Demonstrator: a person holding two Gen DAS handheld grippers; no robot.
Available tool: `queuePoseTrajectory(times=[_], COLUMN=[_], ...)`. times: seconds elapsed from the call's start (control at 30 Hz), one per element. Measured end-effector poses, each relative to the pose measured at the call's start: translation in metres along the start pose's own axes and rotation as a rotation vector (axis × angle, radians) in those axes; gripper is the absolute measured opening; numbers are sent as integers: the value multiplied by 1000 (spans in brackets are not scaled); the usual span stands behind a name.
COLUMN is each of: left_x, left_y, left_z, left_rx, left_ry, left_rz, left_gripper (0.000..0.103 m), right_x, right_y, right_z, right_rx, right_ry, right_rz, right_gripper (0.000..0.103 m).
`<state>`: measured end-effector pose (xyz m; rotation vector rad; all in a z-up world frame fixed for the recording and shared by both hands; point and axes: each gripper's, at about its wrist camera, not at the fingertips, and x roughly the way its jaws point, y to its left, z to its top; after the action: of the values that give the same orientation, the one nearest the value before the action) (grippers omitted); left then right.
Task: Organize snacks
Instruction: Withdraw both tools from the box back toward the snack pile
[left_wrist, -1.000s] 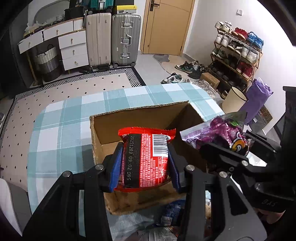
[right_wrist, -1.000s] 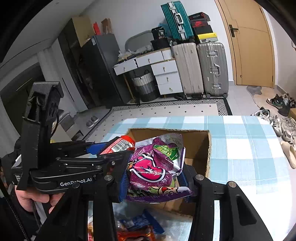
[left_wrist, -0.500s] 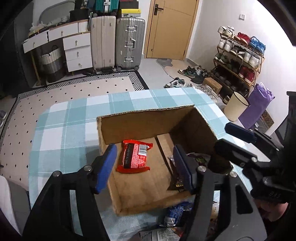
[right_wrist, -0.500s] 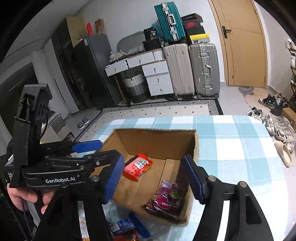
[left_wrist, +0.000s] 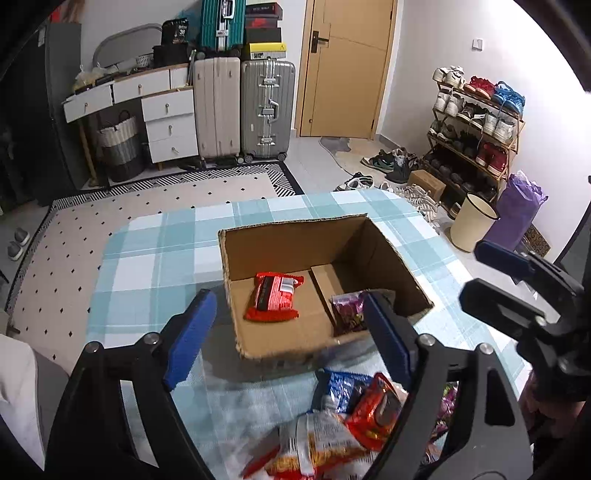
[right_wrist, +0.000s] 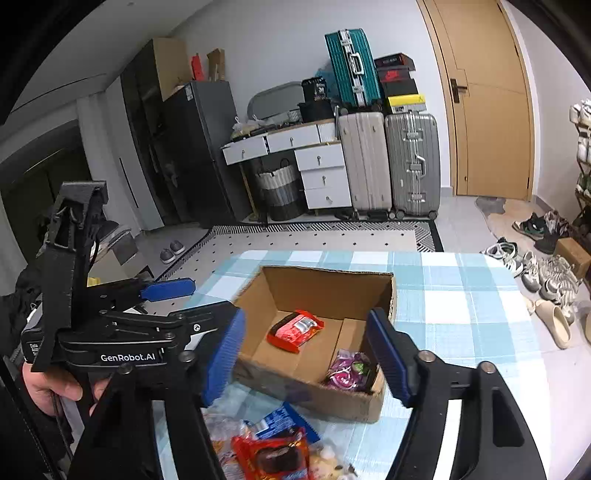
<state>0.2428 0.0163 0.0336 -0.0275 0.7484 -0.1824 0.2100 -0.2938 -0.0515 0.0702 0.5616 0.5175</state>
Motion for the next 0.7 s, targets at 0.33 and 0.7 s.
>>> queuePoseTrajectory(times=[0.33, 0.7], left_x=[-66, -122], left_y=[-11, -16], left_z=[-32, -77], left_rx=[-5, -44], left_ry=[-62, -117], left_rz=[7, 14], left_gripper=[89, 102], right_x=[-63, -117], right_y=[36, 64], right_z=[-19, -56], right_rx=[-38, -53], right_ry=[-59, -87], right_rz=[-1, -1], right_gripper=[88, 93])
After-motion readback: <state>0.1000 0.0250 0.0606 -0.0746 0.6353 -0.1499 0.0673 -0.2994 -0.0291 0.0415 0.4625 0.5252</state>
